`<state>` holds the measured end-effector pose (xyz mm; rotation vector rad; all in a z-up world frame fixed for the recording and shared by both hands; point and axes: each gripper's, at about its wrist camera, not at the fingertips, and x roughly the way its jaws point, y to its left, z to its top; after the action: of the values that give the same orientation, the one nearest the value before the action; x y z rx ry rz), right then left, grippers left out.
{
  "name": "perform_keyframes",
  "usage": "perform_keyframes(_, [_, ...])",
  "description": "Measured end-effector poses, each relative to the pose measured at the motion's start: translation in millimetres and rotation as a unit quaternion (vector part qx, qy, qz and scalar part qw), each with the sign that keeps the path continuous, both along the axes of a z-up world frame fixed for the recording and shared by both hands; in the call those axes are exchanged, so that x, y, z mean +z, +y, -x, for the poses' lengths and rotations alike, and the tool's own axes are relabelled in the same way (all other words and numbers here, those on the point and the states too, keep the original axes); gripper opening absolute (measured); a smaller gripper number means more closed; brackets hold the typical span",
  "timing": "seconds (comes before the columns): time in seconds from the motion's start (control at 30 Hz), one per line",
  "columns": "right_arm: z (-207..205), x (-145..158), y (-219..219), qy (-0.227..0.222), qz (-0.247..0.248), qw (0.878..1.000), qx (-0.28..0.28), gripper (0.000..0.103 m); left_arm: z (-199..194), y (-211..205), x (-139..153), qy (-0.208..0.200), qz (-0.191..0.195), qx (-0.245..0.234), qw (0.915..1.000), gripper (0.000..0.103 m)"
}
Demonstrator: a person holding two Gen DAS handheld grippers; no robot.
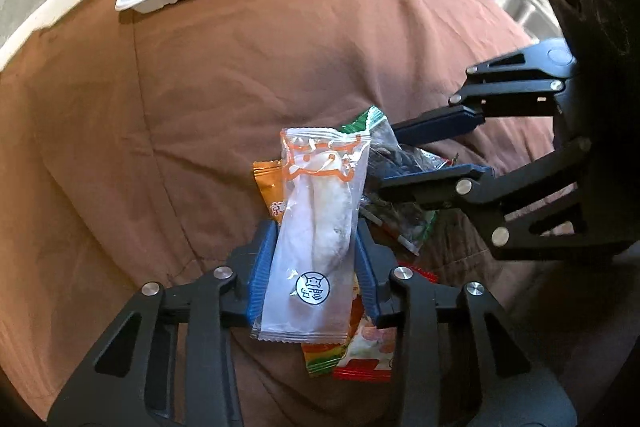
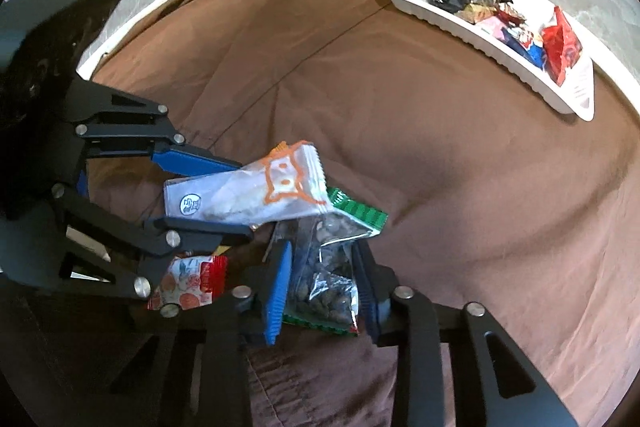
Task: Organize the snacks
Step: 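Grasp the white orange-print bar with the left tool while the right tool grasps the seed bag, then carry the white bar and green-edged seed bag over the tray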
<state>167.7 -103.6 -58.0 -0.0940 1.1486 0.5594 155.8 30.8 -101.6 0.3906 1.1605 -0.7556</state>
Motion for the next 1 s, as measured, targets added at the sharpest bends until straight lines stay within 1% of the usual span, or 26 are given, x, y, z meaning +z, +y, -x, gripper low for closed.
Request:
perform_keyframes(0.03, [-0.8, 0.2, -2.0, 0.003, -0.007, 1.000, -0.003, 0.032, -2.3, 2.0, 0.8, 0.002, 0.003, 0.006, 1.0000, 0.032])
perform_keyframes(0.07, [-2.2, -0.5, -6.0, 0.011, -0.017, 1.000, -0.007, 0.032, -3.5, 2.9, 1.6, 0.005, 0.006, 0.006, 1.0000, 0.025])
perform_keyframes(0.27, [-4.5, 2.4, -15.9, 0.020, -0.047, 0.999, -0.016, 0.032, -10.8, 8.3, 13.0, 0.009, 0.030, 0.016, 0.9994, 0.025])
perform_keyframes(0.43, [-8.0, 6.8, -25.2, 0.032, -0.083, 0.996, -0.030, 0.031, -13.8, 8.7, 21.0, 0.012, 0.043, 0.022, 0.9988, 0.025])
perform_keyframes(0.6, [-11.2, 10.5, -34.2, 0.047, -0.121, 0.991, -0.045, 0.031, -18.3, 10.9, 27.4, 0.015, 0.056, 0.030, 0.9979, 0.025])
perform_keyframes(0.77, [-15.1, 17.3, -43.3, 0.052, -0.145, 0.986, -0.058, 0.031, -29.3, 10.9, 34.6, 0.018, 0.070, 0.036, 0.9968, 0.025])
perform_keyframes(1.0, [-28.2, 23.7, -66.0, 0.060, -0.188, 0.976, -0.090, 0.031, -42.8, 11.5, 43.2, 0.017, 0.085, 0.046, 0.9952, 0.025])
